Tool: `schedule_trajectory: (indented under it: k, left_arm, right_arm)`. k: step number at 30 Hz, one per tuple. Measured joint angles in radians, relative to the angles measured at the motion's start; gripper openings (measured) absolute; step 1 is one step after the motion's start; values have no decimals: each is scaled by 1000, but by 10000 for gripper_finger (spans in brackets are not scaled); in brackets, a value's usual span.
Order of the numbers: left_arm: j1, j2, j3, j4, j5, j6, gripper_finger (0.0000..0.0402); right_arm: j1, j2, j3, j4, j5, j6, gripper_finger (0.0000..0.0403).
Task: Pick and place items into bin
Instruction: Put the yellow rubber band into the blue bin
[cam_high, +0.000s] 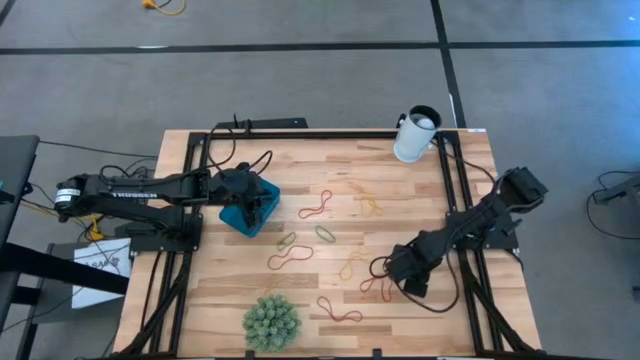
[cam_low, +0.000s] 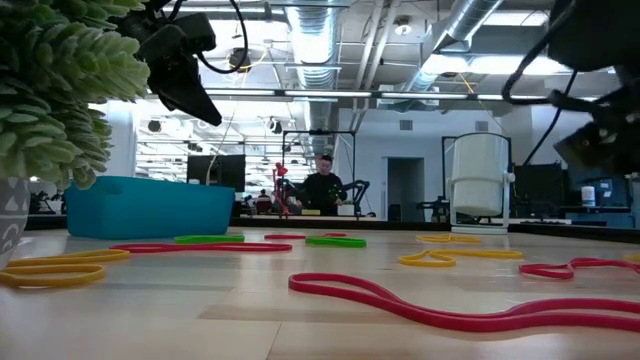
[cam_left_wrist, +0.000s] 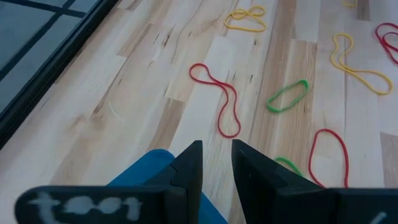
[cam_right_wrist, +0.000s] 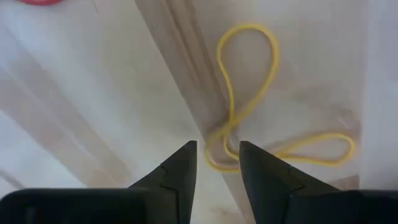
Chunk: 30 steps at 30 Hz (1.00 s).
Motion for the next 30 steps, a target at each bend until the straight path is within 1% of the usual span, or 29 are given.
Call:
schedule_trajectory:
  k: [3,11,14,18,19,22,25,27,30]
  left_arm:
    - [0,0,0,-3,0,0,75]
    - [0,0,0,-1,0,3,75]
    - [0,0,0,-1,0,4,75]
    - [0,0,0,-1,0,4,75]
    - [0,0,0,-1,0,4,75]
    - [0,0,0,-2,0,4,75]
    - [0,0,0,-2,0,4,75]
    - [0,0,0,-1,0,4,75]
    - [0,0,0,2,0,4,75]
  right_arm:
    - [0,38,1,-2,-4,-1,117]
    - [-21,80,5,-4,-15,-2,111]
    - [-28,80,5,1,-17,-2,86]
    - [-27,62,2,12,-13,-22,20]
    - [-27,55,2,14,-10,-31,10]
    - [-27,27,-3,15,8,-35,10]
    - [-30,-35,1,10,49,-36,3]
    - [-29,-85,12,5,88,-37,3]
    - [-36,-163,39,13,178,-70,1]
